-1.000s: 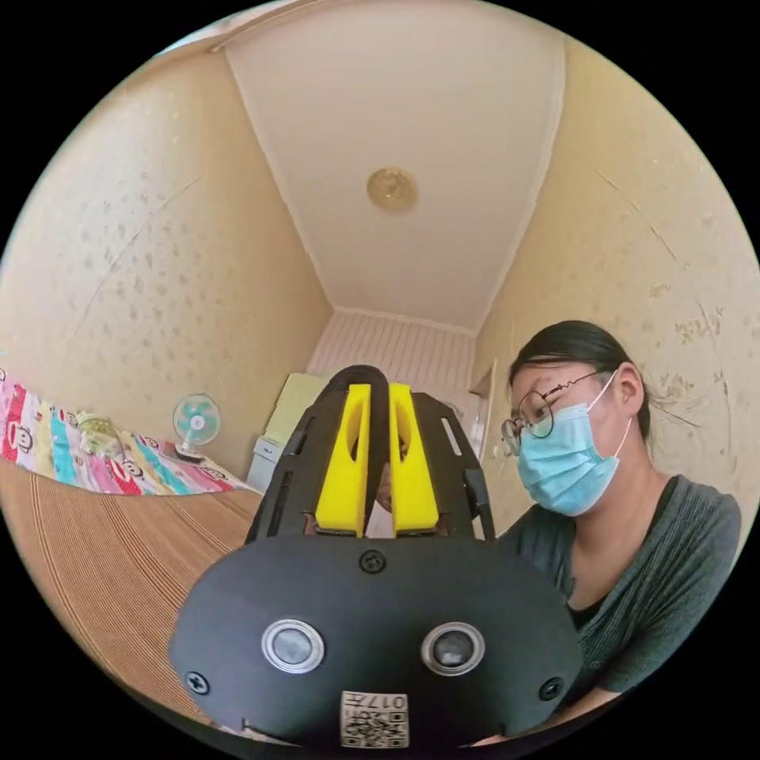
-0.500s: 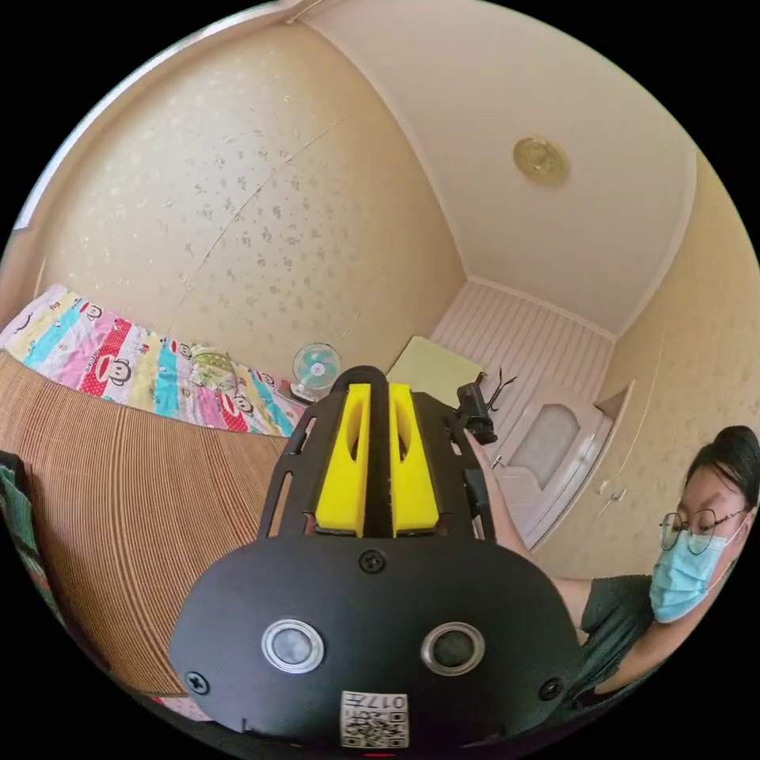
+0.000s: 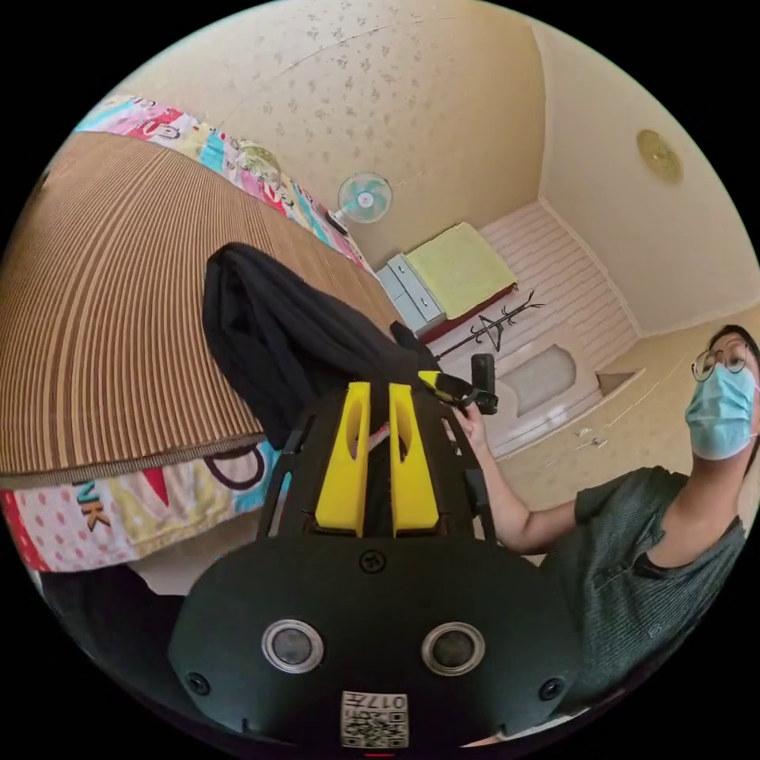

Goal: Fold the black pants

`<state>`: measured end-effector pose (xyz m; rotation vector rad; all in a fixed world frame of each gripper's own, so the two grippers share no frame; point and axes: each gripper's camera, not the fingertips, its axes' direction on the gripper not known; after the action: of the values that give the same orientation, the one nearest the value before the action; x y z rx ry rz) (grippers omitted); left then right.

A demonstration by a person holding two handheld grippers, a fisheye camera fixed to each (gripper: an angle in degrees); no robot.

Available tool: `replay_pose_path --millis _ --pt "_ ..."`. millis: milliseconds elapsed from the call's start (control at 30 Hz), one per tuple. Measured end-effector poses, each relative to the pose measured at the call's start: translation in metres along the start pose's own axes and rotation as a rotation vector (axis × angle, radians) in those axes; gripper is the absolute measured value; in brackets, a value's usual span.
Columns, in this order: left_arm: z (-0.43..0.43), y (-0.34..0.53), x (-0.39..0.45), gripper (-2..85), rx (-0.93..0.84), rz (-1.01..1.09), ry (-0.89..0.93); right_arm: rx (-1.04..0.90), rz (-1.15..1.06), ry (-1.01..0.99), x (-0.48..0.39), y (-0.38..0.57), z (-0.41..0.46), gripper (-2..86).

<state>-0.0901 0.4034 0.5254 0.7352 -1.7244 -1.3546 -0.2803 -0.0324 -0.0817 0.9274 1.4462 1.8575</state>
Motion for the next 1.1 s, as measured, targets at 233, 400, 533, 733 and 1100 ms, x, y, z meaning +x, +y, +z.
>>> replay_pose_path --millis 233,400,533,733,1100 --pt "-0.009 0.053 -0.053 15.3 0.082 -0.156 -0.082 0.208 0.464 -0.118 0.071 0.166 -0.036 10.0" --pt "-0.005 -0.008 -0.092 23.8 0.124 -0.185 -0.156 0.118 0.433 -0.17 0.07 0.146 -0.043 17.6" --pt "0.045 -0.048 -0.126 21.8 -0.087 -0.293 -0.192 0.11 0.399 -0.245 0.065 0.121 -0.043 19.9" --pt "0.071 -0.032 -0.153 12.9 -0.143 -0.467 -0.101 0.109 0.455 -0.332 0.088 0.108 -0.038 24.2" --pt "0.094 0.029 -0.091 9.7 -0.358 -0.279 0.247 0.154 0.284 -0.611 0.088 0.103 -0.077 17.8"
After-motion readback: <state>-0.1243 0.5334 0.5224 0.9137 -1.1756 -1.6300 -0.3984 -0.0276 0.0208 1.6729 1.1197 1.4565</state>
